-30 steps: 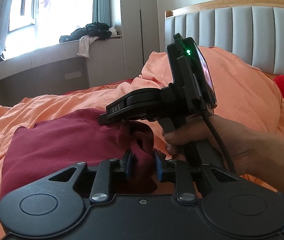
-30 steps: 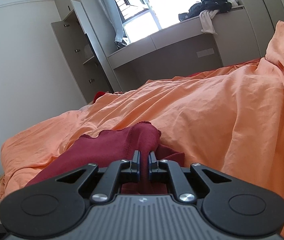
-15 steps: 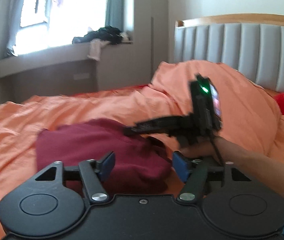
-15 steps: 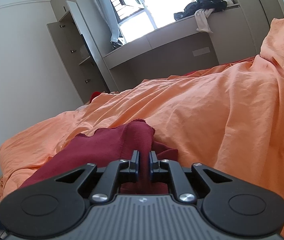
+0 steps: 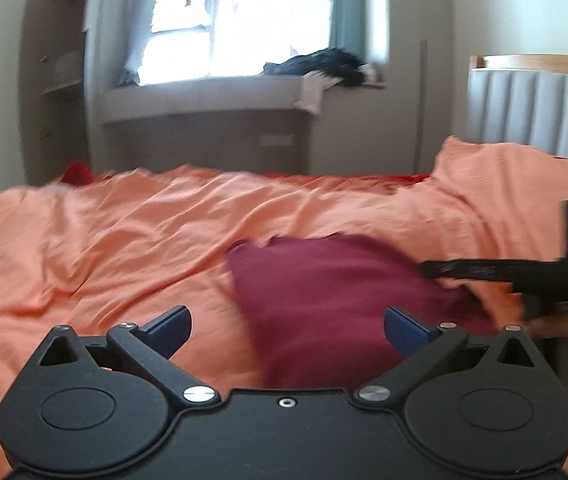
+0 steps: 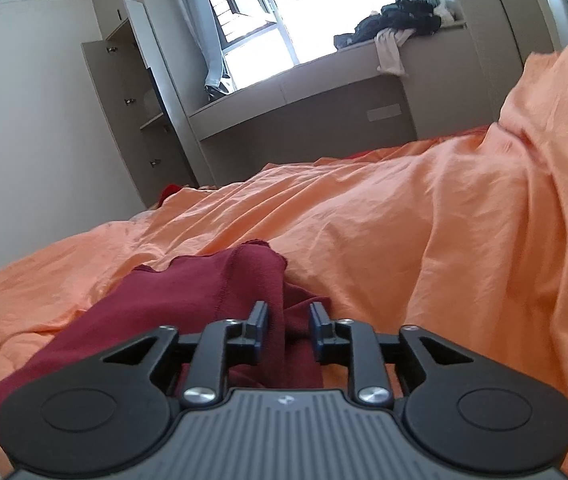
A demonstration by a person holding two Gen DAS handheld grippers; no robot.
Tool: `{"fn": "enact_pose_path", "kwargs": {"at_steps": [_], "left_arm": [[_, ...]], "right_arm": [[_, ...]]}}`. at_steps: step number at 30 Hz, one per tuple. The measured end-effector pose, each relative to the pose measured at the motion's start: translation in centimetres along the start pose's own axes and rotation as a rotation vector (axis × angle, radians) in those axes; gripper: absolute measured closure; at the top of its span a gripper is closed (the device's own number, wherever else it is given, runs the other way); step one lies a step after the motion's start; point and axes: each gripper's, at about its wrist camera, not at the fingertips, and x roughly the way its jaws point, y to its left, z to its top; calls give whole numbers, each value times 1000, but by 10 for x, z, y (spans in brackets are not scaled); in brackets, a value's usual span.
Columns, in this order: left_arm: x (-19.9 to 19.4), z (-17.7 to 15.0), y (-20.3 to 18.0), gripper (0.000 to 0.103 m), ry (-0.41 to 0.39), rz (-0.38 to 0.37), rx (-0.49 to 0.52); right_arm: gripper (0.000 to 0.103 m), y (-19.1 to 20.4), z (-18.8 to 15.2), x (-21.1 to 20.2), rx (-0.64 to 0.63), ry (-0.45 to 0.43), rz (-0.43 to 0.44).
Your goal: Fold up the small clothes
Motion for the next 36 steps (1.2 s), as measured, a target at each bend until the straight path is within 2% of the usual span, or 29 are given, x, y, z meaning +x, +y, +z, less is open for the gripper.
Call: {"fn": "enact_pose_path", "kwargs": {"at_steps": [2,4,7,15,23,28,31,36], "left_arm": [[2,-4,14,1,29,3,-48],[2,-8,23,1,38,1,-87],[1,-12,30,1,46,2,-118],[-2,-22,27,1,37,8,-127],[-5,-27,23,1,28,22,-111],[-7,-32,21,1,19,27,-110],[-8,-35,20,1,11,33,-108],[-8,-37,19,0,11,36,-103]], "right_arm": [[62,0,0,-5,0,-9,-12],[47,0,0,-11,5,-21,-18],[30,0,-2,-21,9,-39,-28],[2,10,-17,-58,-14,-55,-16],[0,12,-38,-91,-24,-45,-32],[0,14,-54,-101,-8,-9,-62],[0,17,-64,-109,17,8,-40],[0,32,-74,-118,-41,6,-35]]}}
